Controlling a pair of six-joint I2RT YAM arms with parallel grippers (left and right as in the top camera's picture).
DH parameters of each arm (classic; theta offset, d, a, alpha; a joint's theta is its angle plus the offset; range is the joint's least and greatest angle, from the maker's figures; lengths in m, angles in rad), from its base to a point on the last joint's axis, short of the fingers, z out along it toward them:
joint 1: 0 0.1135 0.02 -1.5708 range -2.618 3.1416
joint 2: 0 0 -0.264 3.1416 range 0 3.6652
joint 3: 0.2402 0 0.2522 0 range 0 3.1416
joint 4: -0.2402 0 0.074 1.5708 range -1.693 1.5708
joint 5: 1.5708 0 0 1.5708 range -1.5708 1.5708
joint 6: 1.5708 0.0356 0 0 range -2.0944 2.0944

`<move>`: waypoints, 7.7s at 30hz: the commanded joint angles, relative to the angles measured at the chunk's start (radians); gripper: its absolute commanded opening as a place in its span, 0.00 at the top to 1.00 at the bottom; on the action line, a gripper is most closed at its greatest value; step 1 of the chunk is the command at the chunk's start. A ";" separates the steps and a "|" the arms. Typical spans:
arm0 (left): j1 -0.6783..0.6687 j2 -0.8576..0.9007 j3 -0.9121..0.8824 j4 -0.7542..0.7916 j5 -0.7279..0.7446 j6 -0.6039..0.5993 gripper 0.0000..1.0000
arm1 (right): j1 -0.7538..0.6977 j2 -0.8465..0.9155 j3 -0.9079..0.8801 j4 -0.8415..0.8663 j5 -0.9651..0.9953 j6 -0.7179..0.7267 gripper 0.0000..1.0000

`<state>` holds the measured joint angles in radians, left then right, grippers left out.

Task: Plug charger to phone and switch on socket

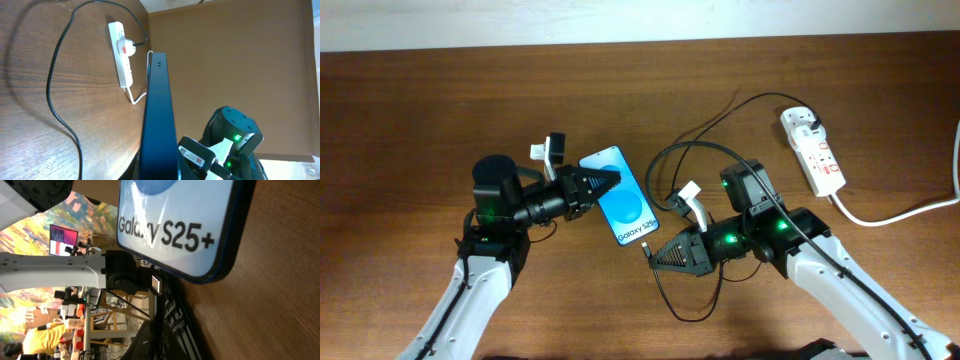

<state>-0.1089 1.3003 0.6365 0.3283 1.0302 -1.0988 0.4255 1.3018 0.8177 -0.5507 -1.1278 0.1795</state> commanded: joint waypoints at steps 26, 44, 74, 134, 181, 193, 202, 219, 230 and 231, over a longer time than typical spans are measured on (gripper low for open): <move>0.000 -0.002 0.015 0.006 0.046 0.040 1.00 | 0.006 -0.014 0.019 0.042 -0.051 0.040 0.96; 0.000 -0.003 0.015 0.006 0.035 0.039 1.00 | 0.006 -0.003 0.019 0.027 -0.076 0.069 0.96; 0.000 -0.003 0.015 0.006 0.024 -0.013 1.00 | 0.006 -0.003 0.019 0.050 -0.072 0.111 0.96; 0.000 -0.003 0.015 0.006 0.040 0.043 1.00 | 0.005 0.020 0.019 0.080 -0.065 0.154 0.96; 0.027 -0.003 0.015 0.131 0.000 0.013 1.00 | 0.006 0.020 0.019 0.256 0.041 0.214 0.71; -0.015 -0.003 0.015 0.067 -0.014 0.026 1.00 | 0.007 0.020 0.019 0.269 0.041 0.222 0.96; -0.119 -0.003 0.015 0.052 0.021 0.078 1.00 | 0.006 0.020 0.019 0.357 0.040 0.272 0.96; -0.120 -0.003 0.015 0.024 0.146 0.133 1.00 | 0.004 0.020 0.053 0.391 0.042 0.283 0.96; -0.135 -0.003 0.015 -0.039 0.166 0.174 1.00 | -0.034 0.020 0.053 0.411 0.040 0.309 0.96; -0.135 -0.003 0.015 -0.039 0.169 0.174 1.00 | -0.034 0.020 0.053 0.417 0.040 0.309 0.96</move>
<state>-0.1646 1.3003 0.6979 0.3286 0.9718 -0.9863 0.4400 1.3300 0.8001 -0.2237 -1.1606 0.4950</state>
